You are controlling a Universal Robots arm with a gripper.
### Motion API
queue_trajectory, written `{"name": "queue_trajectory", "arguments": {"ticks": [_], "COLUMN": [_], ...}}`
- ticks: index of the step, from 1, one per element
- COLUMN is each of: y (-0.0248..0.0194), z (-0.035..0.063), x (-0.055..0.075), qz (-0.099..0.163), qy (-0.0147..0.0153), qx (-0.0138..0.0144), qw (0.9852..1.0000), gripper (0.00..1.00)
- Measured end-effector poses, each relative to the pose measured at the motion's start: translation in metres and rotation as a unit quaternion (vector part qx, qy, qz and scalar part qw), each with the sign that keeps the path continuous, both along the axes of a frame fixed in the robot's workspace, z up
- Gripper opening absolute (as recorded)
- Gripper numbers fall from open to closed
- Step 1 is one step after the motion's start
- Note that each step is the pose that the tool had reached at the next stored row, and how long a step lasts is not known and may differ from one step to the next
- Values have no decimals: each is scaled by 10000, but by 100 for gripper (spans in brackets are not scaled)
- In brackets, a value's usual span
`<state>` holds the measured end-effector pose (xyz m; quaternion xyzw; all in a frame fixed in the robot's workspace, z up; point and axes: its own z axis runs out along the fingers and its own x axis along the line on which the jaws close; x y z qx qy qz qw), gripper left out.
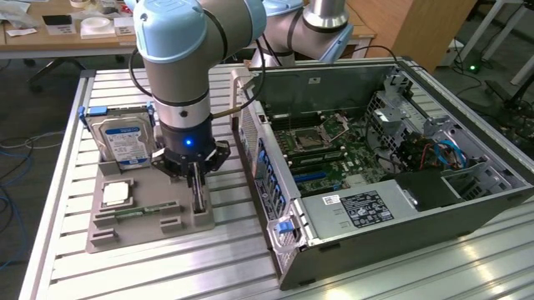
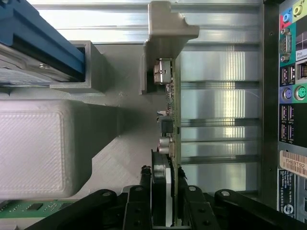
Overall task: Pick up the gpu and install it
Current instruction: 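Pick up the gpu and move the gpu toward the slot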
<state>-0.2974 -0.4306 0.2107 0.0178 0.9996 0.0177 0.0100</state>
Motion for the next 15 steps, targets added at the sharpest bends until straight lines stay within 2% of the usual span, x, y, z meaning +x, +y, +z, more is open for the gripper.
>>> {"name": "queue_trajectory", "arguments": {"ticks": [1,15], "y": [0,0], "z": [0,-2], "x": [0,17], "qz": [0,0], "qy": [0,0], "qx": [0,0], "qw": [10000,10000], "gripper": [32,32]}}
